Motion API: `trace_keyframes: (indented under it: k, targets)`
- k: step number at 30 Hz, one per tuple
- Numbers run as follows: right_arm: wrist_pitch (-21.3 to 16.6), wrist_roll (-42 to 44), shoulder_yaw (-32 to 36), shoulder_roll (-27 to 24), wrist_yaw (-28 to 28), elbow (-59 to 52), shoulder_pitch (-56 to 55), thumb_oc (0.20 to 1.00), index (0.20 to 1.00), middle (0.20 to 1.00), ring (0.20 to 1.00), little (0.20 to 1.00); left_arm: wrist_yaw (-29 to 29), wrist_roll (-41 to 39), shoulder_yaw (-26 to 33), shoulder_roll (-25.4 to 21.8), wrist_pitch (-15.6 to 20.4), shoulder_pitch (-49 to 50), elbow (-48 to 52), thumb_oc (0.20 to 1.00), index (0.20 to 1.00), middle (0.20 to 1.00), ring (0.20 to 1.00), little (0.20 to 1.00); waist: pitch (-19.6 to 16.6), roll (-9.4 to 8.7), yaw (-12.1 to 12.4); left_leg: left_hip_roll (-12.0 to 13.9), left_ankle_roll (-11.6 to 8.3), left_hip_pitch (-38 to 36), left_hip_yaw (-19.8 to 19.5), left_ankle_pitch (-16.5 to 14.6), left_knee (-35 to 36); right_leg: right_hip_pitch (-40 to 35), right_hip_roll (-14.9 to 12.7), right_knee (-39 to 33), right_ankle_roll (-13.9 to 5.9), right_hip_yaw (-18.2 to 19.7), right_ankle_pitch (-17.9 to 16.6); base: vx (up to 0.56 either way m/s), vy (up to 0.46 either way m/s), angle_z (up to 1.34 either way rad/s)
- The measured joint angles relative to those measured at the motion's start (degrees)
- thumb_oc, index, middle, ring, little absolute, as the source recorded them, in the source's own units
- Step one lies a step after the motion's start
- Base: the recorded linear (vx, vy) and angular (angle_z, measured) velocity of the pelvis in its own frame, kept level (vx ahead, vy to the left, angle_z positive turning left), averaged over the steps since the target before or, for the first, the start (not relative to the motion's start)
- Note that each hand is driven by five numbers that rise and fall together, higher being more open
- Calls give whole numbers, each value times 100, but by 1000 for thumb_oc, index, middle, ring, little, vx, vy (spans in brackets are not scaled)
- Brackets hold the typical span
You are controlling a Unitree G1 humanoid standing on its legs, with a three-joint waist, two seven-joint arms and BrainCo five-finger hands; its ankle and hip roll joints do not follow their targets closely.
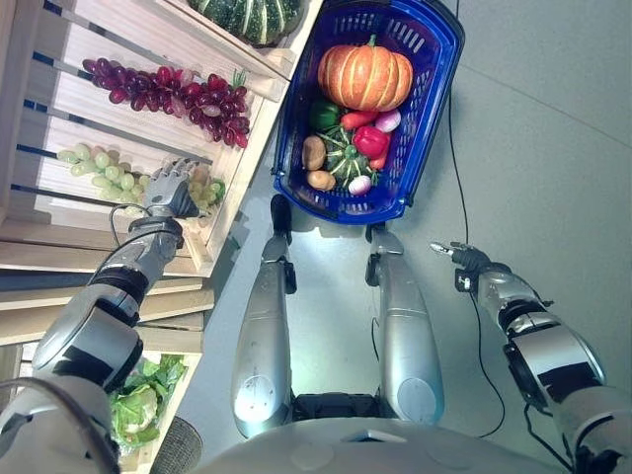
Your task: Pick up fruits and vegetables into the basket
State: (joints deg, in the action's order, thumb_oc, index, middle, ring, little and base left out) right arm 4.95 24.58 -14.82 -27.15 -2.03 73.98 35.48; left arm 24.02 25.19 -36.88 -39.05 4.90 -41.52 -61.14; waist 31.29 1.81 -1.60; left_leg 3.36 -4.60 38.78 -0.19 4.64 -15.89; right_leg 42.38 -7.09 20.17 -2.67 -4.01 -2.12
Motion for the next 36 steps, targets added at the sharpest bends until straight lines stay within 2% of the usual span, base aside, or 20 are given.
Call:
trace_keyframes:
  k: [6, 16, 28, 36]
  targets:
    - [14, 0, -23, -6, 1, 0, 106, 1000, 1000, 1000, 1000, 1000, -243, 315, -123, 0, -274, -141, -301, 1000, 1000, 1000, 1000, 1000, 0, 0, -19, 1, 22, 4, 5, -36, -1, 8, 1, -4, -8, 2, 8, 0, 0, 0]
    - [37, 0, -143, -16, 7, 5, 134, 1000, 1000, 1000, 1000, 1000, -239, 651, -162, 66, -838, -143, -581, 1000, 1000, 1000, 1000, 1000, -1, -2, -55, 11, 18, 66, 9, -42, -21, 66, 10, -5, -9, 2, 9, 0, 0, 0]
    - [45, 2, -228, -19, 3, 6, 354, 1000, 1000, 1000, 1000, 1000, -340, 924, -166, 233, -1104, -158, -765, 1000, 1000, 1000, 1000, 1000, -2, -64, -89, 58, 3, 178, 20, -130, -193, 134, 56, 40, -7, 31, 9, -4, -1, -1]
    - [121, 4, -250, -19, 9, 7, 355, 1000, 1000, 1000, 1000, 1000, -416, 920, -165, 259, -1109, -185, -783, 1000, 1000, 1000, 1000, 1000, -2, -67, -123, 65, 1, 187, 20, -131, -191, 144, 64, 37, -7, 33, 10, 0, 0, 0]
